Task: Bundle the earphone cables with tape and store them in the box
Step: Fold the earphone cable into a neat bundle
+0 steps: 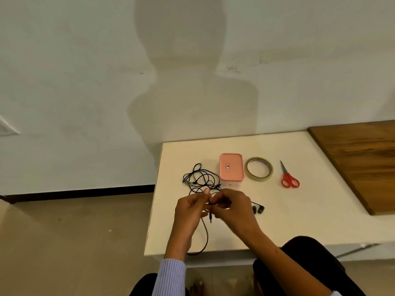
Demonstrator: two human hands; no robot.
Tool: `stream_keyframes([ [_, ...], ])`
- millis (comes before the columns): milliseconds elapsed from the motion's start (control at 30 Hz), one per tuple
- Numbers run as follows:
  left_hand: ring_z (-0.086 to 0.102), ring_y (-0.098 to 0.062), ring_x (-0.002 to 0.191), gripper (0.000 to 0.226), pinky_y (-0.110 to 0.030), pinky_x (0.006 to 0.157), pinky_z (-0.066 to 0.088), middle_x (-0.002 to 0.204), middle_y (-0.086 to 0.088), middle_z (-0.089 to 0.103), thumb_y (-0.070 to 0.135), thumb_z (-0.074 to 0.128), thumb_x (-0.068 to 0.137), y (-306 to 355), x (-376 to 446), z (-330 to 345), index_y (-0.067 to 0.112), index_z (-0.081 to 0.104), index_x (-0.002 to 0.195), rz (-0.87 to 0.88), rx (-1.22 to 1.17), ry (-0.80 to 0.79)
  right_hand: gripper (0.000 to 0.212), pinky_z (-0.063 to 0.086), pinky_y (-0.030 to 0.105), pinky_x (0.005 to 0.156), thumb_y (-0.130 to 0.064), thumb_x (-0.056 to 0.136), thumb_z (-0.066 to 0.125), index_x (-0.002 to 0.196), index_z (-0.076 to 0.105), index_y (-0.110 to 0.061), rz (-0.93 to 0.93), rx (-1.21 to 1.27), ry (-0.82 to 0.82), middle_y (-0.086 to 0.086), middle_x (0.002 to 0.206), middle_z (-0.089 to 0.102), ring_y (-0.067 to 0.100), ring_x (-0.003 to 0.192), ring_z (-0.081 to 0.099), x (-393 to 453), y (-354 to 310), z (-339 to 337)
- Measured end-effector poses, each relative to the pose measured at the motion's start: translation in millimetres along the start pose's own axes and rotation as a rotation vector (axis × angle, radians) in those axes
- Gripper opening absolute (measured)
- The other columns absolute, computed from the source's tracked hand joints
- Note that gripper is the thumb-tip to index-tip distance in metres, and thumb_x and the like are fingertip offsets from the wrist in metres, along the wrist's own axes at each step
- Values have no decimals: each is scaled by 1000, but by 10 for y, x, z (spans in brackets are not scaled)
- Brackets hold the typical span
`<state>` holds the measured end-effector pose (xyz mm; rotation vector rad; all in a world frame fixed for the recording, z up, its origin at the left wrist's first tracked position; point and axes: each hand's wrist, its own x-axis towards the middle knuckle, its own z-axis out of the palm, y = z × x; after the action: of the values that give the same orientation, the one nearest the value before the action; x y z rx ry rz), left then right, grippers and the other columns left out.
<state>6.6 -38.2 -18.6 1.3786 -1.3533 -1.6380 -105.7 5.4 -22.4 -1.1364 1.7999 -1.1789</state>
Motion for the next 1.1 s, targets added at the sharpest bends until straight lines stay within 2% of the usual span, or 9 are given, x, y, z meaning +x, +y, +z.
stream_keyframes([
  [167, 72, -21, 82, 18, -21, 69, 56, 86, -10, 75, 15, 57, 91, 41, 65, 77, 6, 73, 94, 50, -59, 15, 11, 50, 9, 69, -6, 77, 72, 80, 72, -17, -113, -24, -59, -14, 75, 68, -1, 77, 66, -25, -10, -77],
  [300, 73, -21, 75, 18, -21, 64, 55, 81, -11, 75, 13, 54, 93, 26, 115, 49, 5, 70, 93, 33, -38, 30, 17, 50, 10, 65, -13, 80, 71, 83, 67, -29, -120, -92, 23, -20, 81, 66, 1, 76, 65, 63, 67, -214],
  [400, 72, -19, 68, 20, -21, 61, 55, 76, -10, 74, 16, 54, 93, 37, 100, 17, 4, 70, 94, -15, 48, -70, 24, 49, 10, 66, -10, 81, 69, 96, 66, -28, -145, -158, 59, -18, 97, 66, -1, 77, 63, 118, 122, -254],
  [533, 69, -18, 60, 23, -24, 61, 55, 68, -8, 70, 19, 53, 94, 39, 54, -1, 4, 70, 91, -39, 99, -162, 36, 47, 10, 71, -15, 83, 68, 115, 63, -30, -216, -300, -35, -17, 114, 63, 2, 78, 63, 146, 154, -233],
  [667, 65, -16, 54, 25, -23, 56, 54, 61, -4, 66, 22, 53, 94, 44, 7, 37, 3, 68, 89, -46, 47, -176, 29, 43, 4, 70, -8, 87, 60, 111, 68, -21, -278, -295, -148, -16, 95, 65, -4, 74, 58, 134, 118, -186],
  [733, 64, -16, 54, 25, -23, 55, 53, 61, -3, 66, 23, 54, 94, 52, -5, 51, 3, 68, 87, -53, -9, -186, 27, 41, -1, 71, -1, 87, 57, 105, 70, -16, -281, -283, -140, -13, 87, 64, -6, 73, 55, 154, 107, -202],
  [933, 69, -13, 65, 12, -20, 57, 53, 78, -7, 74, 9, 55, 91, 110, -30, 78, 6, 67, 94, -58, -160, -310, 18, 42, 0, 69, -3, 86, 60, 93, 73, -13, -209, -198, -23, -8, 82, 67, -6, 72, 58, 256, 137, -251],
  [1033, 71, -13, 76, 27, -18, 65, 54, 94, -9, 74, -1, 54, 89, 156, -3, 82, 9, 63, 112, -23, -245, -385, 20, 40, -1, 66, 0, 85, 59, 94, 72, -12, -149, -181, 8, -11, 80, 63, -8, 68, 57, 293, 142, -293],
  [1100, 71, -16, 85, 39, -20, 71, 55, 104, -13, 72, -6, 51, 88, 169, 24, 83, 10, 58, 123, -5, -308, -411, 20, 40, 0, 64, -1, 85, 59, 97, 71, -12, -122, -200, -2, -10, 82, 62, -3, 68, 57, 311, 146, -300],
])
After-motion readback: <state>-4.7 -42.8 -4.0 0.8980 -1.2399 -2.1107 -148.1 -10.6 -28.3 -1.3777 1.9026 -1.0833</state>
